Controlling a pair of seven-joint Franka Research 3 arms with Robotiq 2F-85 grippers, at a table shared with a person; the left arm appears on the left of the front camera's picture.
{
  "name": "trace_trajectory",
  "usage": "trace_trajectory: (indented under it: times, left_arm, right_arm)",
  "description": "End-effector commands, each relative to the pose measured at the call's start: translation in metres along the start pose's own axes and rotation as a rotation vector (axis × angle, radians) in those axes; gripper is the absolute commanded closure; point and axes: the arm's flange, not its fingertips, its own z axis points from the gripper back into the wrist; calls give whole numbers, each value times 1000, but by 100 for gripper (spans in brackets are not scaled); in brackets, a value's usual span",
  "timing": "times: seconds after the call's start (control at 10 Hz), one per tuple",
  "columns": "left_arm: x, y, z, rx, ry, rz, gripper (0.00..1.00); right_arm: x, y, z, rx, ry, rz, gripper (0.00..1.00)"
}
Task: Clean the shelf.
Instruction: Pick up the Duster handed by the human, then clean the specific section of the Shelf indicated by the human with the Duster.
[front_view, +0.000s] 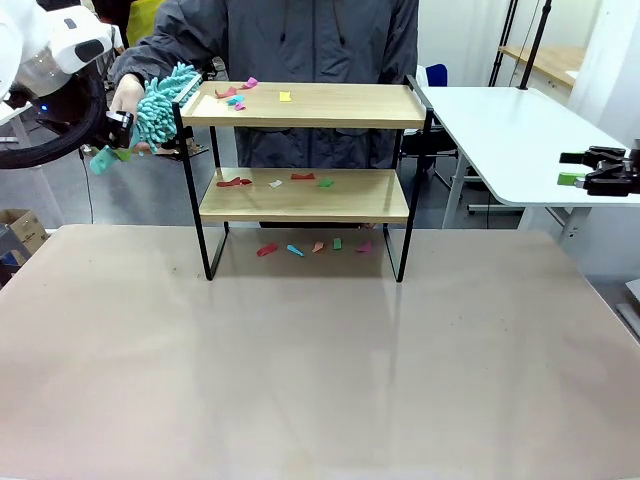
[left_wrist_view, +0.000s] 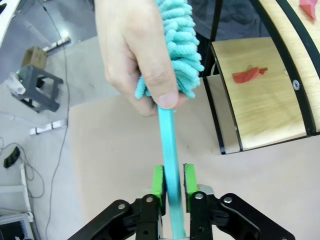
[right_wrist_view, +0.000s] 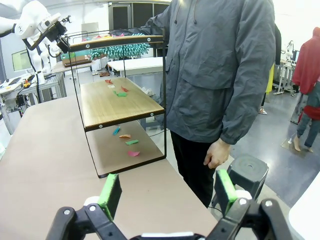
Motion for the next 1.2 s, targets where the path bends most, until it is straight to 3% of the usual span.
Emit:
trace_trajectory:
  times: [0.0, 1.1]
  left_arm:
    - [-3, -5, -1, 63, -25, 38, 100]
    - [0, 0, -1, 52, -8, 54, 100]
  right_arm:
    - [3, 0, -2, 1, -3, 5, 0]
    - [3, 0, -2, 1, -3, 5, 0]
